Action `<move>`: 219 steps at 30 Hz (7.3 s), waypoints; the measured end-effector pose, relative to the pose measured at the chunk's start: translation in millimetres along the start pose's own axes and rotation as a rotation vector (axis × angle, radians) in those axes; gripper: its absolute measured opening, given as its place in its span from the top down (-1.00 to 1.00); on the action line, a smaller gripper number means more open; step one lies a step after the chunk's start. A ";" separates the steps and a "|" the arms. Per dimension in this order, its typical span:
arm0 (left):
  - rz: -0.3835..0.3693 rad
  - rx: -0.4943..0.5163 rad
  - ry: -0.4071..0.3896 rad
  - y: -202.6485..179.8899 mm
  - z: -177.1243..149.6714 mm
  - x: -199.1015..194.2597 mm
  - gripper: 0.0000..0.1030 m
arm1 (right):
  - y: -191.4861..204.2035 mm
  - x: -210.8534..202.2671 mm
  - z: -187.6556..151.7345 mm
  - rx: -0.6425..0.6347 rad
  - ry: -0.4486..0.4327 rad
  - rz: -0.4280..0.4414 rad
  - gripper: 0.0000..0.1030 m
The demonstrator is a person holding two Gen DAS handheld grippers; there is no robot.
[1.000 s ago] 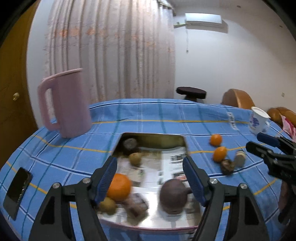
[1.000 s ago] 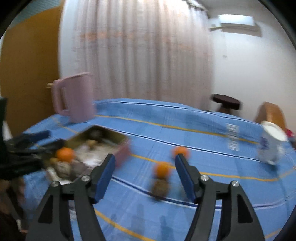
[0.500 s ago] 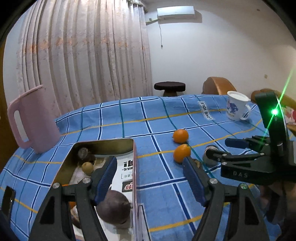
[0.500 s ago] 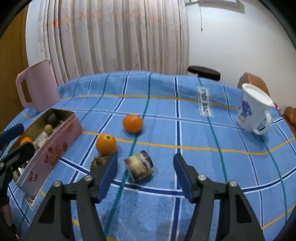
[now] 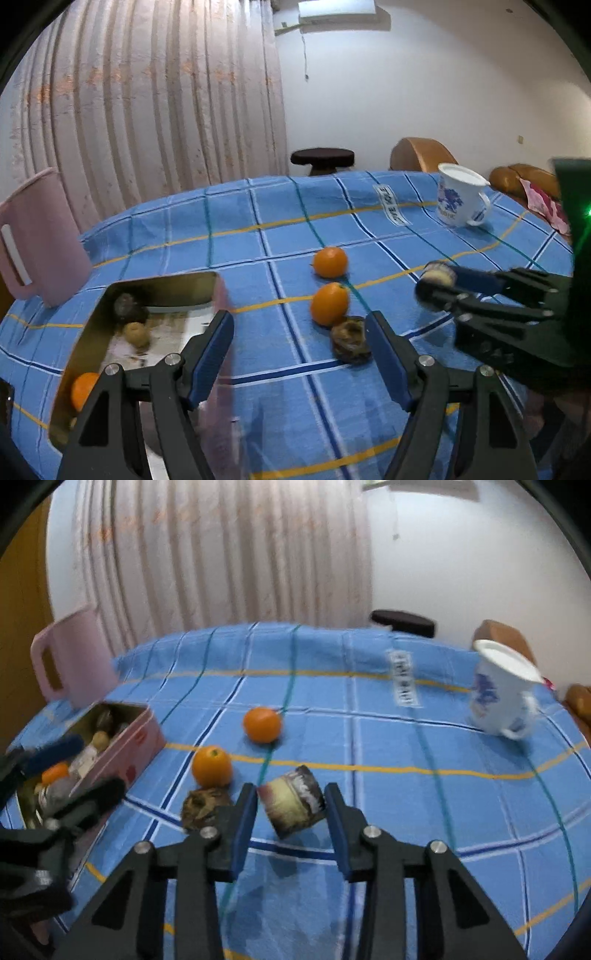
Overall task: Organize fruits
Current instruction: 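Grasp the cream-topped cylinder with the right gripper while the left grasps a brown patterned fruit, then lift both held items and carry them toward the tin box, then open both grippers to drop the cylinder and brown fruit into the tin, then lower the right gripper onto a small mandarin and close on it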
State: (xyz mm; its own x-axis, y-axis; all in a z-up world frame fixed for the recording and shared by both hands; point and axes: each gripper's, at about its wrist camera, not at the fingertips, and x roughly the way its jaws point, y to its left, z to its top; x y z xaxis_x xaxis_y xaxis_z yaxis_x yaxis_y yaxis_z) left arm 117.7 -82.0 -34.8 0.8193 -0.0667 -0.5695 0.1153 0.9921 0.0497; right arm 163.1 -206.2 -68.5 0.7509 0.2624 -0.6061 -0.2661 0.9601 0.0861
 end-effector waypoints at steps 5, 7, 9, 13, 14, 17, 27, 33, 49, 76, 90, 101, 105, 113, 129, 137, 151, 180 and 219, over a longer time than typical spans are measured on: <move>-0.048 -0.002 0.068 -14.7 3.7 21.8 -0.45 | -24.0 -10.9 -1.1 0.098 -0.032 -0.015 0.22; -0.057 0.006 0.083 -19.3 4.1 29.0 -0.45 | -26.2 -12.1 -1.2 0.106 -0.035 -0.013 0.22; -0.093 -0.001 0.120 -21.9 5.0 38.4 -0.38 | -24.0 -12.5 -0.8 0.099 -0.038 -0.014 0.21; -0.135 -0.037 0.197 -21.1 4.6 56.2 0.03 | -19.8 -14.4 -0.6 0.077 -0.046 -0.021 0.21; -0.149 -0.049 0.212 -19.6 4.7 59.6 0.03 | -19.0 -14.9 -0.9 0.074 -0.050 -0.022 0.21; -0.178 -0.076 0.252 -16.4 2.8 67.7 0.22 | -16.5 -12.5 -0.3 0.062 -0.045 -0.021 0.21; -0.172 -0.130 0.155 -4.2 3.0 48.2 0.22 | -23.7 -15.5 -1.2 0.090 -0.060 -0.001 0.22; -0.154 -0.102 0.071 -6.3 5.1 31.3 0.22 | -43.6 -31.5 -7.1 0.171 -0.115 -0.015 0.21; -0.146 -0.073 0.011 -12.7 4.9 22.0 0.22 | -53.2 -16.5 -4.2 0.090 0.010 -0.076 0.16; -0.098 -0.060 -0.113 -14.9 1.9 -2.9 0.22 | -9.0 -29.4 -4.6 -0.065 -0.083 -0.027 0.30; -0.064 -0.042 -0.182 -17.5 -1.4 -17.1 0.22 | 1.0 -49.2 -8.6 -0.101 -0.196 -0.012 0.30; -0.030 -0.028 -0.257 -19.8 -4.9 -32.4 0.22 | 3.4 -60.7 -12.5 -0.109 -0.266 -0.004 0.30; -0.024 -0.030 -0.267 -19.1 -5.3 -34.2 0.22 | 3.6 -62.8 -13.6 -0.112 -0.284 -0.001 0.30; -0.012 -0.040 -0.279 -18.4 -6.8 -36.2 0.22 | 5.8 -69.0 -16.8 -0.126 -0.311 0.005 0.30; 0.002 -0.110 -0.189 27.3 -10.6 -38.6 0.22 | 38.9 -51.0 -5.3 -0.164 -0.231 0.083 0.30; 0.084 -0.157 -0.197 78.0 -8.0 -57.3 0.22 | 85.2 -42.5 22.8 -0.200 -0.237 0.196 0.30; 0.216 -0.236 -0.061 153.9 -34.0 -40.7 0.22 | 179.5 13.8 28.9 -0.300 -0.134 0.353 0.30; 0.130 -0.208 -0.050 123.8 -28.7 -44.1 -0.34 | 106.7 12.9 27.4 -0.201 -0.066 0.177 -0.31; -0.059 -0.090 0.188 -12.5 48.4 103.9 -0.34 | -47.2 45.6 37.0 0.072 0.021 -0.081 0.29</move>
State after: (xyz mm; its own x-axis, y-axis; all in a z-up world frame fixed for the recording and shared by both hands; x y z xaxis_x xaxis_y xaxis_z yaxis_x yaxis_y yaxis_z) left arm 228.6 -106.5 -54.9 0.6926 -0.1127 -0.7124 0.1027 0.9931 -0.0572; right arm 232.3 -236.0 -71.0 0.7550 0.1824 -0.6299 -0.1604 0.9827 0.0924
